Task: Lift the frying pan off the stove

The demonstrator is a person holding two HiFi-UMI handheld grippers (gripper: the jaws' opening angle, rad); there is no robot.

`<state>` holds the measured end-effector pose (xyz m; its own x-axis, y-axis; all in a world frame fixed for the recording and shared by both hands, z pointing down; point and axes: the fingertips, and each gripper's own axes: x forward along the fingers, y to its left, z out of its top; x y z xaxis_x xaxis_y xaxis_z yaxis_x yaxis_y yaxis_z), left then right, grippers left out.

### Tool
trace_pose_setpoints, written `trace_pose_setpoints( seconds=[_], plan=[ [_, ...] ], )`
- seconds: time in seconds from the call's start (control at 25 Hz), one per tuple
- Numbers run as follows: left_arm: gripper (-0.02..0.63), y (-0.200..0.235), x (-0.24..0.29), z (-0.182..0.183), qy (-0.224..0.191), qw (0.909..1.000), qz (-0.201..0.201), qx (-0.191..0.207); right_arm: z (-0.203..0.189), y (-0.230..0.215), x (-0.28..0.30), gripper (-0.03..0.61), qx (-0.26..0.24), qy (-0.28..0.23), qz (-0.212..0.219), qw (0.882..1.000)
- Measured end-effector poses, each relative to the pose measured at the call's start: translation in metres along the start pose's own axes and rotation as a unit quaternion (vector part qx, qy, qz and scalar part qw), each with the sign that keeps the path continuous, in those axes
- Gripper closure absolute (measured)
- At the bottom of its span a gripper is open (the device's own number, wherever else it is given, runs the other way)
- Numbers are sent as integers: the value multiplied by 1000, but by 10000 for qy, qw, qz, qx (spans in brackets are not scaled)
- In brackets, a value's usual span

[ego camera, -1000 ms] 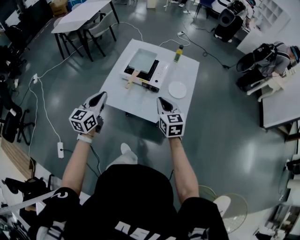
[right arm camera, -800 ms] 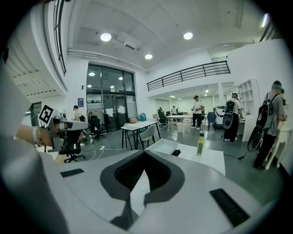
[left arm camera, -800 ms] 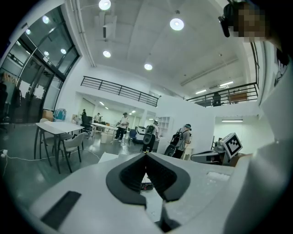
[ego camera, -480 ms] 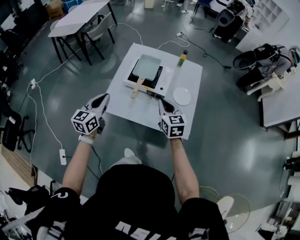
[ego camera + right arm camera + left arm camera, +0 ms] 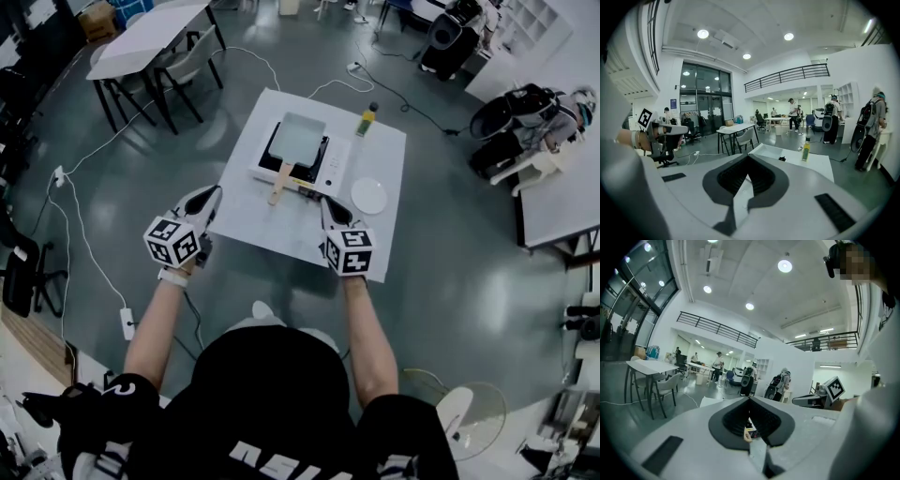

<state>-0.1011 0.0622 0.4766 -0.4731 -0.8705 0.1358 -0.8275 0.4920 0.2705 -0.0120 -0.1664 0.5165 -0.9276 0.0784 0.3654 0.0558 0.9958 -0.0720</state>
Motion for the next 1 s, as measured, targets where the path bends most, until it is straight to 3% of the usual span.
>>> trace_pose_setpoints(
  seconds=[1.0],
  plan=[
    [615,34,1,-24,151,9996,-181,-175,9,19,50,583,-41,47,29,10000]
  ],
)
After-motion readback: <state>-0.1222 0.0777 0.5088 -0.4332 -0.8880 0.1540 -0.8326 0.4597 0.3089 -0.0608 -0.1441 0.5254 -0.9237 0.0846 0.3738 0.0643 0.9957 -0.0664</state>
